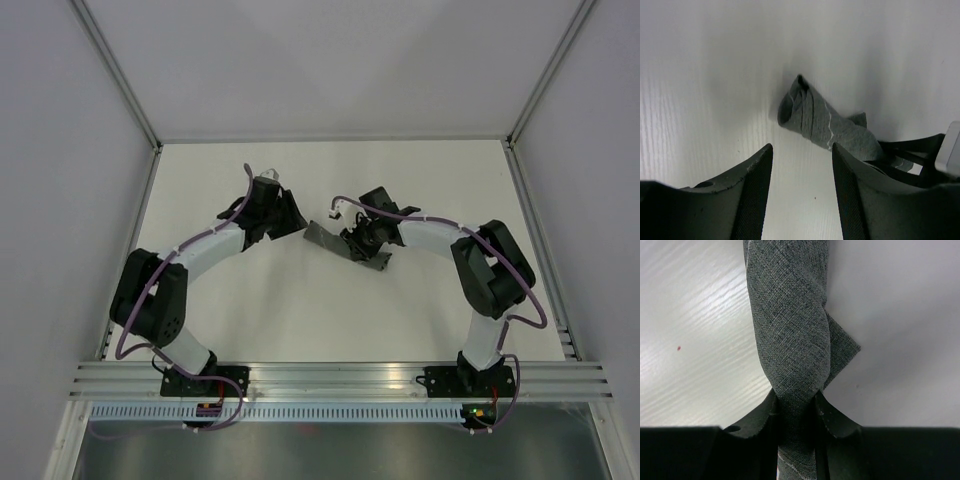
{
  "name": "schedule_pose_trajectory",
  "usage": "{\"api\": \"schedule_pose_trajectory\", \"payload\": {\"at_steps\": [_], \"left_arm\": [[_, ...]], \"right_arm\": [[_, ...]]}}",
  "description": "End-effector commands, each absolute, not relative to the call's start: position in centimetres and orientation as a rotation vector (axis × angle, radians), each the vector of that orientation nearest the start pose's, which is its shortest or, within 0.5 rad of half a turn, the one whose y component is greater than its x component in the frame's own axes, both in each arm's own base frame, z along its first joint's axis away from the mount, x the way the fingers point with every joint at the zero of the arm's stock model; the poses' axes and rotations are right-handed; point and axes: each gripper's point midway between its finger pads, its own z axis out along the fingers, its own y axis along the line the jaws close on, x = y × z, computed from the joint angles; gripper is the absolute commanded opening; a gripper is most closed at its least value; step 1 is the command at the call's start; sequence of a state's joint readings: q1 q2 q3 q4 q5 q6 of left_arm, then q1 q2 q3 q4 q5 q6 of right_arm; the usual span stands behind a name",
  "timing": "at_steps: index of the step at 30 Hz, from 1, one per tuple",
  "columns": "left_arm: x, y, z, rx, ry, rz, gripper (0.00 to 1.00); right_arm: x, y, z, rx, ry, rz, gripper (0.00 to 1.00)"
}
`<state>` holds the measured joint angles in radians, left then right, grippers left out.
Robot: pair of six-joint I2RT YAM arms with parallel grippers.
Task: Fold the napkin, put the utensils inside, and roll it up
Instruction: Roll the napkin with the utensil
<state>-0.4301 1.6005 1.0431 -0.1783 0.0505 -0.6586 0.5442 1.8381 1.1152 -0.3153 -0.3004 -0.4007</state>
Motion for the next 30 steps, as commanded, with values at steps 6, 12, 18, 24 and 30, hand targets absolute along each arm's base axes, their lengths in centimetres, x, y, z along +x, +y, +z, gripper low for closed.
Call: {"api": "schedule_pose_trajectory", "payload": {"at_steps": [6, 12, 18, 24, 30], "left_arm": [[38.8, -26.4, 10.4, -0.375, 2.282, -0.680, 0.60], [39.7, -27.7, 8.5, -0.527, 2.263, -0.625, 0.64], [40.5, -27.7, 7.4, -0.642, 2.236, -0.585, 0.64], [41.0, -28.2, 6.3, -0.654, 2.248, -0.532, 0.64], [41.7, -28.6, 6.1, -0.624, 2.275, -0.453, 0.60]], "right_arm": [[32.3, 25.1, -2.3, -1.024, 2.567, 0.549, 0.00], [33.2, 26.9, -1.8, -0.866, 2.599, 0.637, 0.00], [33.4, 28.2, -1.3, -0.756, 2.613, 0.723, 0.00], [33.5, 28.5, -1.3, -0.727, 2.608, 0.739, 0.00], [33.7, 28.8, -0.8, -0.699, 2.601, 0.766, 0.01]]}}
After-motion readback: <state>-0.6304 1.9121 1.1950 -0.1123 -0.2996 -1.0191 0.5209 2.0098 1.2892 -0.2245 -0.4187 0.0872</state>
